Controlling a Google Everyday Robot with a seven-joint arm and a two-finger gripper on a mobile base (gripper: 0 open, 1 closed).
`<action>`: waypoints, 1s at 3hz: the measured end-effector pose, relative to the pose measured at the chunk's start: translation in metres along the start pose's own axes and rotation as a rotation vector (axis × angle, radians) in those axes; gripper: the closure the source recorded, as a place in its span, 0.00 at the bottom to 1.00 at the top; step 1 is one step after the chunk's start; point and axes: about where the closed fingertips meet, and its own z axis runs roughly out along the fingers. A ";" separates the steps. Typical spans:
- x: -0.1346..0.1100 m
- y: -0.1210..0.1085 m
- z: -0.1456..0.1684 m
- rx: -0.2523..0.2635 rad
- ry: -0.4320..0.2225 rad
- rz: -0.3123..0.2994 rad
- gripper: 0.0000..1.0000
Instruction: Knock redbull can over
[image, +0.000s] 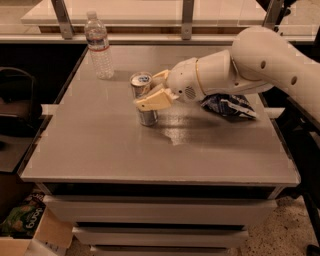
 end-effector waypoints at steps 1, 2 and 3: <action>0.001 -0.003 -0.012 0.000 0.125 -0.046 1.00; 0.009 -0.005 -0.023 -0.016 0.289 -0.100 1.00; 0.019 -0.004 -0.030 -0.040 0.447 -0.151 1.00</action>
Offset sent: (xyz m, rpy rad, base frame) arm 0.0023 -0.0521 -0.0001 -0.5242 -0.0468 0.0554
